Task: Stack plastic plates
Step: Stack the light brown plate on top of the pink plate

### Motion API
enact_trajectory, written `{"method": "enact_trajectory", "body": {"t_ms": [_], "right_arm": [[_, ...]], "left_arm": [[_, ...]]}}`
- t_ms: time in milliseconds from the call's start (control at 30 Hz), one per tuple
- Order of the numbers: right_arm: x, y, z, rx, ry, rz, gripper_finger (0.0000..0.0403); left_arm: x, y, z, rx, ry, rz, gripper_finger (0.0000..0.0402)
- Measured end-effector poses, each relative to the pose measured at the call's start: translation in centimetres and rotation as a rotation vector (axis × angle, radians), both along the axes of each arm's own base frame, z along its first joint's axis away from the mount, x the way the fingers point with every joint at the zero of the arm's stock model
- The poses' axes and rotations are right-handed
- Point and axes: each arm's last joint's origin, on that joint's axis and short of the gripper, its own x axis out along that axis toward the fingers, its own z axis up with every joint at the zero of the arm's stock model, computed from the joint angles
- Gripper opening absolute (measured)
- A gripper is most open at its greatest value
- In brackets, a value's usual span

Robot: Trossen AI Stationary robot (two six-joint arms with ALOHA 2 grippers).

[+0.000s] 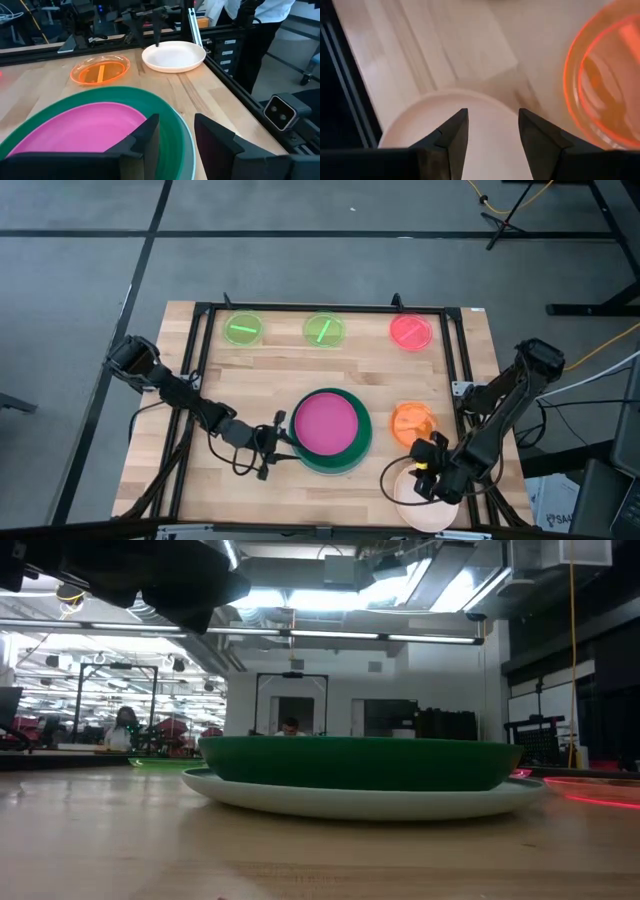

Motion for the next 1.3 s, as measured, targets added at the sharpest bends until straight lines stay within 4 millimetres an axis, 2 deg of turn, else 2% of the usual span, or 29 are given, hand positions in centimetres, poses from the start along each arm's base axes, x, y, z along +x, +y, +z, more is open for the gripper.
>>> {"method": "enact_trajectory", "body": {"t_ms": [333, 467, 700, 1033, 1300], "right_arm": [[-0.2, 0.2, -0.5, 0.036, 0.104, 0.033, 0.0165], [-0.5, -0.2, -0.7, -0.005, 0.143, 0.035, 0.0165], [-1.7, -0.6, -2.1, 0.007, 0.254, 0.077, 0.0165], [-3.5, -0.5, -3.3, -0.032, 0.27, 0.109, 0.0165], [-3.7, -0.8, -4.2, -0.028, 0.259, 0.106, 0.0165]], "left_arm": [[0.0, 0.0, 0.0, -0.007, 0.002, 0.004, 0.0117], [0.0, 0.0, -0.1, -0.002, 0.01, 0.004, 0.0117], [0.0, 0.0, -0.1, -0.004, 0.01, 0.005, 0.0117], [0.0, 0.0, -0.1, -0.004, 0.011, 0.005, 0.0117], [0.0, 0.0, -0.1, -0.001, 0.011, 0.005, 0.0117]]}}
